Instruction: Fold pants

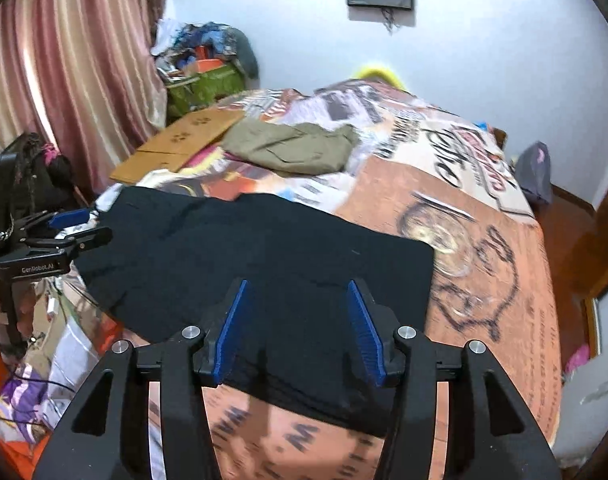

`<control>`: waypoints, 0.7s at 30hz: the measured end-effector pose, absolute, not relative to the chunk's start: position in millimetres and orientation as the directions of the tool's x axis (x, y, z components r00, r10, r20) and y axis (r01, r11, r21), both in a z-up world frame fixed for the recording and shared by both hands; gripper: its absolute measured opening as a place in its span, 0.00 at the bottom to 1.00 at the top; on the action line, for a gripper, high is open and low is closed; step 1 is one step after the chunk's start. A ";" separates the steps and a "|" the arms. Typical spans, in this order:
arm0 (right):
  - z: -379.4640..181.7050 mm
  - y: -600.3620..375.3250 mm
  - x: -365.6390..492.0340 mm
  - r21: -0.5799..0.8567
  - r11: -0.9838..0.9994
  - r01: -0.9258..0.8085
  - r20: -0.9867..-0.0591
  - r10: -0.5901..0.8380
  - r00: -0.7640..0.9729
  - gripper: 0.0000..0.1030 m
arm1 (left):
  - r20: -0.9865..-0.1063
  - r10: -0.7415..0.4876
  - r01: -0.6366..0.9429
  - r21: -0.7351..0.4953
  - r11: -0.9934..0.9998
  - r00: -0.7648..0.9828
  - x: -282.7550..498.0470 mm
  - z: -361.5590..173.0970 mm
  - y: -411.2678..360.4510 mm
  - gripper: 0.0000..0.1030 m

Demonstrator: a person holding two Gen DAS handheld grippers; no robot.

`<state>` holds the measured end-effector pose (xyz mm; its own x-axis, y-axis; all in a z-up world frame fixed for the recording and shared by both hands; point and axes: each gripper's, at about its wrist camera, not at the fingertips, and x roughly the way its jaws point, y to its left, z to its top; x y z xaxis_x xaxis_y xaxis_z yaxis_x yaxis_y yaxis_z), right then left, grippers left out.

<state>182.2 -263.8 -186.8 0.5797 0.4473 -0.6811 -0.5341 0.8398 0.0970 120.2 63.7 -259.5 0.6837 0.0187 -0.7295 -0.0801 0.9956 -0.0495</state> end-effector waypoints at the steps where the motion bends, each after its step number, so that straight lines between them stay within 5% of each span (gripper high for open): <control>1: -188.5 -255.0 183.2 0.102 0.832 -0.546 -0.682 0.458 0.571 0.46 | -0.736 0.029 -0.107 -0.059 0.992 0.676 115.9 -262.9 74.9 0.82; 12: -233.2 -188.9 193.4 0.082 0.791 -0.607 -0.760 0.443 0.474 0.47 | -0.803 -0.134 -0.271 -0.346 0.898 0.581 83.4 -329.7 144.2 0.83; 21: -255.3 -183.2 189.4 0.033 0.793 -0.608 -0.803 0.383 0.457 0.48 | -0.745 -0.327 -0.285 -0.562 0.776 0.581 92.1 -360.0 154.9 0.83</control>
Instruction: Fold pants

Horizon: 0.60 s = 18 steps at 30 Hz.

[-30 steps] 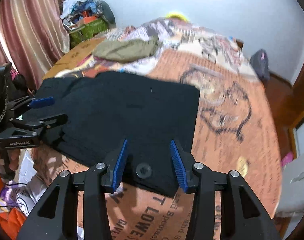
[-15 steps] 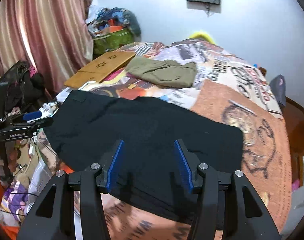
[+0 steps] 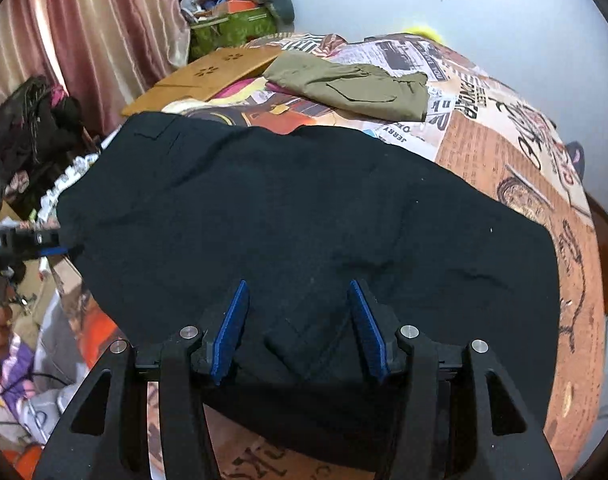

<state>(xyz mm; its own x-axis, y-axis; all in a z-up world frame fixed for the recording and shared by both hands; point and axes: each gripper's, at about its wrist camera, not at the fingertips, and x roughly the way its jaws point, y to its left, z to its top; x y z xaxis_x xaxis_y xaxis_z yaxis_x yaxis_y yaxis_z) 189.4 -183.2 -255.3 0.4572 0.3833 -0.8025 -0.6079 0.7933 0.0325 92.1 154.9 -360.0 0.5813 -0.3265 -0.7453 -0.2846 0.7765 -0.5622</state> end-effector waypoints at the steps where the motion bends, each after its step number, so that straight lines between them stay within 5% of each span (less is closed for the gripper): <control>1: -255.4 -183.2 188.7 0.032 0.793 -0.609 -0.802 0.384 0.457 0.49 | -0.741 -0.333 -0.285 -0.571 0.770 0.583 94.4 -360.5 155.0 0.83; 13: -256.5 -183.7 191.7 0.060 0.785 -0.617 -0.798 0.409 0.442 0.50 | -0.779 -0.228 -0.322 -0.480 0.816 0.585 134.9 -362.2 149.3 0.83; 15: -256.6 -184.5 192.2 0.064 0.785 -0.617 -0.797 0.412 0.441 0.50 | -0.792 -0.183 -0.334 -0.438 0.835 0.582 139.6 -360.5 144.9 0.79; 18: -256.7 -186.6 191.8 0.075 0.785 -0.616 -0.795 0.420 0.439 0.50 | -0.811 -0.128 -0.340 -0.376 0.862 0.571 141.9 -358.9 139.5 0.59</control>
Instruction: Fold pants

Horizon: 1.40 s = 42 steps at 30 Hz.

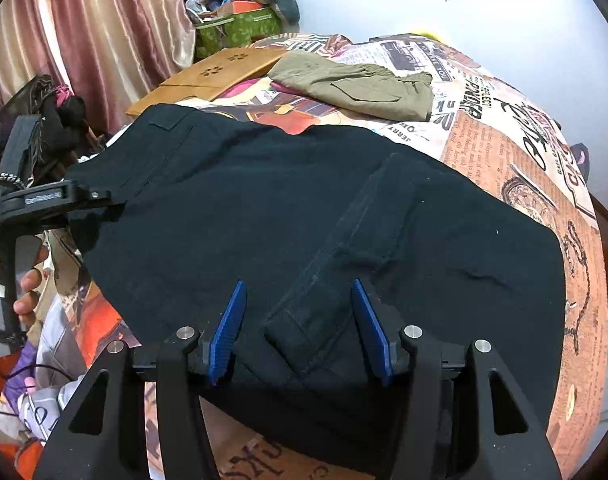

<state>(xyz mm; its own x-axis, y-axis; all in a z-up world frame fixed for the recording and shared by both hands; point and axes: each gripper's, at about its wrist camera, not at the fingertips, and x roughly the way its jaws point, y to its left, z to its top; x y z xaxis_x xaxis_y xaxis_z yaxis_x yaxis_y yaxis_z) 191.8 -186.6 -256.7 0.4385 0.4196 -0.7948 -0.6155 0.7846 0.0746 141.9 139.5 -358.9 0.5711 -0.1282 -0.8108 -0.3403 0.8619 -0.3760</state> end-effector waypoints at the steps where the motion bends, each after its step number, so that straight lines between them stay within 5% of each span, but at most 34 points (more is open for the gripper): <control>1: -256.6 -187.1 192.3 0.077 0.784 -0.615 -0.794 0.421 0.437 0.50 | -0.814 -0.116 -0.337 -0.360 0.870 0.570 141.8 -358.0 138.7 0.52; 5: -255.8 -187.1 193.6 0.085 0.782 -0.617 -0.796 0.426 0.430 0.50 | -0.808 -0.090 -0.302 -0.318 0.899 0.583 139.0 -348.2 137.1 0.26; 8: -253.9 -188.9 196.3 0.107 0.783 -0.613 -0.797 0.436 0.418 0.50 | -0.789 -0.080 -0.274 -0.304 0.913 0.609 135.8 -335.1 135.9 0.22; 17: -226.3 -219.6 196.4 0.204 0.813 -0.546 -0.754 0.486 0.442 0.50 | -0.706 0.007 -0.161 -0.152 0.975 0.708 145.2 -275.0 102.4 0.19; 32: -247.1 -322.8 200.0 0.127 0.951 -0.280 -0.798 0.266 0.541 0.50 | -0.600 -0.100 0.026 -0.131 0.991 0.794 175.7 -205.9 37.5 0.18; 42: -264.2 -326.1 197.2 0.187 0.940 -0.286 -0.779 0.320 0.540 0.53 | -0.579 -0.204 0.153 -0.136 0.979 0.790 199.4 -181.4 -23.2 0.14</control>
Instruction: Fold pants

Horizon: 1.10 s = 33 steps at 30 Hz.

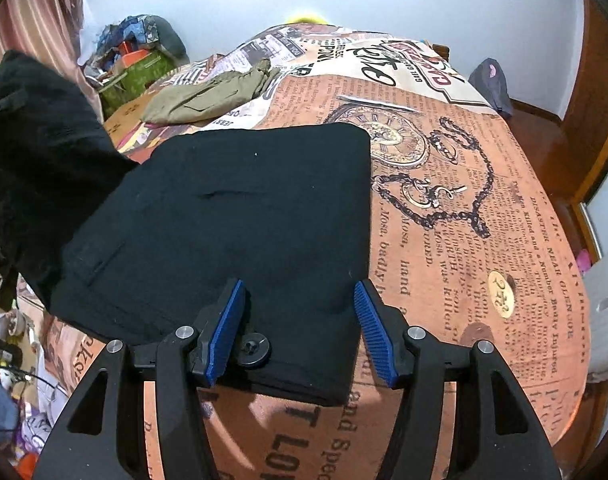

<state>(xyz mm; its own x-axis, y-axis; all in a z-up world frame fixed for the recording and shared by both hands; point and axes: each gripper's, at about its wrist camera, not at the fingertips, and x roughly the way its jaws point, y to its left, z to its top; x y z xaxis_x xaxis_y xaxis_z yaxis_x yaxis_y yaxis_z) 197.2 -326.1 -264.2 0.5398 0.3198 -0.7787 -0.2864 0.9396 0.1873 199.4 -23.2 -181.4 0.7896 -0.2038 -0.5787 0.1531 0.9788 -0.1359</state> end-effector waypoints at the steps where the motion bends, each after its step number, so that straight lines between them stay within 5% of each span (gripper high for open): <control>1: -264.3 -328.5 195.2 0.195 0.937 -0.290 -0.775 0.328 0.540 0.53 | -0.579 -0.219 0.168 -0.141 0.976 0.786 202.0 -180.4 -29.6 0.14; 19: -270.4 -336.7 198.2 0.274 0.912 -0.305 -0.740 0.403 0.538 0.56 | -0.643 -0.418 0.481 -0.086 0.872 0.642 206.2 -207.0 -188.1 0.13; 33: -233.3 -395.9 168.4 0.285 0.934 -0.217 -0.709 0.358 0.608 0.56 | -0.762 -0.433 0.556 -0.117 0.823 0.481 182.6 -269.9 -216.0 0.14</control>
<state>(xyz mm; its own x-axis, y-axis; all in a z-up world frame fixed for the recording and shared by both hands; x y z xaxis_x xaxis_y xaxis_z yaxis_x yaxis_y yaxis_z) 168.4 -395.9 -233.3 0.6078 0.3580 -0.7088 -0.2175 0.9335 0.2850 182.6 -216.0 -269.9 0.4813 -0.4330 -0.7622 0.5556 0.8232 -0.1168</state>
